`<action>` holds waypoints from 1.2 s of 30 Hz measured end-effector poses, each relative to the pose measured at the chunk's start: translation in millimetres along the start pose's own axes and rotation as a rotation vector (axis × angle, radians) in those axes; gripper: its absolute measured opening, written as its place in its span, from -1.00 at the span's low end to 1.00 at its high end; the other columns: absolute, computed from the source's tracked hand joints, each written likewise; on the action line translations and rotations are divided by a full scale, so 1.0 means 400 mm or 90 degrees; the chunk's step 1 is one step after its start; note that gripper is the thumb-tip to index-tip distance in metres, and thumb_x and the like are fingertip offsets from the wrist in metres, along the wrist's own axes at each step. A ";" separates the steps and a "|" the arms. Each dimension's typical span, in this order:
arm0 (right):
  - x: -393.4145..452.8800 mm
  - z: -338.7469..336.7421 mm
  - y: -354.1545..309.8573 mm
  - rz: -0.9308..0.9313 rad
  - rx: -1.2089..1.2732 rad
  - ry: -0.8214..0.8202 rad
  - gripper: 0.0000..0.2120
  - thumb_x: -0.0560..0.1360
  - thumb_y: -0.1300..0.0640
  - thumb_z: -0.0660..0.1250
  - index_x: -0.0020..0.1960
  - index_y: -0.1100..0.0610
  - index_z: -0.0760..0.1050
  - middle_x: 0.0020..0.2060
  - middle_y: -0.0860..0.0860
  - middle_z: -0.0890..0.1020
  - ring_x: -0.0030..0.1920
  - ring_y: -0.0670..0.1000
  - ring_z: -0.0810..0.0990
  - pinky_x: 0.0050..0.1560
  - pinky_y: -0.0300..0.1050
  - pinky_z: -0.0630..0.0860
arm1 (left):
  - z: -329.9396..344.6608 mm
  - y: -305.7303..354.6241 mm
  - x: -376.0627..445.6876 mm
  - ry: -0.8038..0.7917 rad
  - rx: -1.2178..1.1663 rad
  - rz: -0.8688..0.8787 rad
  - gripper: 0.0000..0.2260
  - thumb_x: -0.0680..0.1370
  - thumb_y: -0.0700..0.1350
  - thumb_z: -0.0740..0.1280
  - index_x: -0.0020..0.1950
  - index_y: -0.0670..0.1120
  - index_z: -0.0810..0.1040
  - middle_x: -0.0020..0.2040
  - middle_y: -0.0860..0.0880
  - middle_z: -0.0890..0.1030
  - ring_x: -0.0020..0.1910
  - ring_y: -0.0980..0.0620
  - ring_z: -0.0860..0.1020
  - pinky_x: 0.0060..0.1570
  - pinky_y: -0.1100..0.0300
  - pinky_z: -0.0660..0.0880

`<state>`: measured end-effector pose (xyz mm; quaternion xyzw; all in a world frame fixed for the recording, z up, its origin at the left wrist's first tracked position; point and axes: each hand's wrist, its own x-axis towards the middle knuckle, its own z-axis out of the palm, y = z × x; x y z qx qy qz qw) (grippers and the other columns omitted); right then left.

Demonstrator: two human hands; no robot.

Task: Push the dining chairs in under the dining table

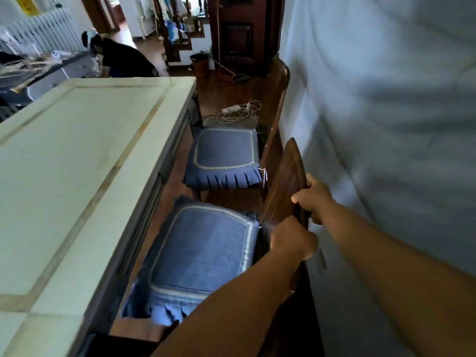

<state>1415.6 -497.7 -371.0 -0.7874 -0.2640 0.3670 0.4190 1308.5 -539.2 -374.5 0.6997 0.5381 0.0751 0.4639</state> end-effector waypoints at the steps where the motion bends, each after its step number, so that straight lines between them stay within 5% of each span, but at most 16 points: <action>1: 0.004 -0.021 0.009 0.002 0.007 0.007 -0.29 0.36 0.47 0.25 0.46 0.09 0.26 0.31 0.18 0.50 0.20 0.19 0.51 0.16 0.00 0.49 | 0.016 0.015 -0.004 -0.004 -0.010 -0.001 -0.67 0.42 -0.12 0.28 0.17 -0.13 0.53 0.15 -0.20 0.59 0.13 -0.22 0.55 -0.13 0.14 0.38; 10: 0.049 -0.152 0.050 0.030 -0.027 -0.007 -0.23 0.34 0.47 0.27 0.48 0.04 0.22 0.33 0.18 0.48 0.25 0.25 0.49 0.24 0.21 0.48 | 0.113 0.119 -0.005 -0.061 -0.041 -0.026 -0.70 0.48 -0.16 0.28 0.21 -0.16 0.47 0.19 -0.19 0.54 0.16 -0.17 0.53 -0.08 0.10 0.39; 22: 0.043 -0.172 0.061 0.009 0.051 -0.022 -0.28 0.39 0.44 0.27 0.48 0.07 0.21 0.29 0.20 0.51 0.14 0.23 0.54 0.15 0.13 0.54 | 0.131 0.103 -0.001 -0.073 -0.124 0.013 -0.57 0.44 0.02 0.40 0.25 -0.12 0.47 0.12 -0.16 0.60 0.06 -0.12 0.59 -0.02 0.07 0.53; 27: 0.003 -0.183 0.066 0.009 0.120 -0.014 -0.37 0.47 0.19 0.37 0.47 0.04 0.21 0.35 0.21 0.45 0.20 0.21 0.52 0.16 0.08 0.52 | 0.111 0.073 -0.020 -0.076 -0.156 0.010 -0.50 0.44 0.17 0.38 0.20 -0.16 0.49 -0.26 0.05 0.47 -0.31 0.14 0.44 -0.36 0.24 0.35; 29: -0.021 -0.184 0.062 -0.008 0.115 0.017 -0.42 0.49 0.11 0.35 0.46 0.03 0.24 0.39 0.19 0.41 0.28 0.22 0.47 0.20 0.06 0.47 | 0.087 0.056 -0.032 -0.079 -0.166 0.012 -0.52 0.46 0.15 0.36 0.26 -0.12 0.45 -0.19 0.10 0.49 -0.25 0.18 0.45 -0.29 0.26 0.35; 32: -0.063 -0.181 0.062 -0.038 0.123 0.093 -0.46 0.49 0.08 0.35 0.43 0.06 0.29 0.39 0.18 0.41 0.28 0.19 0.47 0.13 -0.03 0.45 | 0.045 0.014 -0.049 -0.065 -0.134 0.023 -0.49 0.47 0.10 0.37 0.35 -0.09 0.40 0.18 -0.05 0.57 0.06 0.02 0.53 0.05 0.14 0.46; 36: -0.142 -0.168 0.047 -0.066 0.142 0.179 -0.50 0.49 0.14 0.34 0.40 0.14 0.33 0.32 0.20 0.48 0.20 0.16 0.52 0.04 -0.08 0.46 | -0.031 -0.030 -0.088 0.043 -0.127 0.062 -0.55 0.49 0.00 0.37 0.33 -0.14 0.44 0.23 -0.14 0.58 0.17 -0.09 0.54 0.22 0.01 0.46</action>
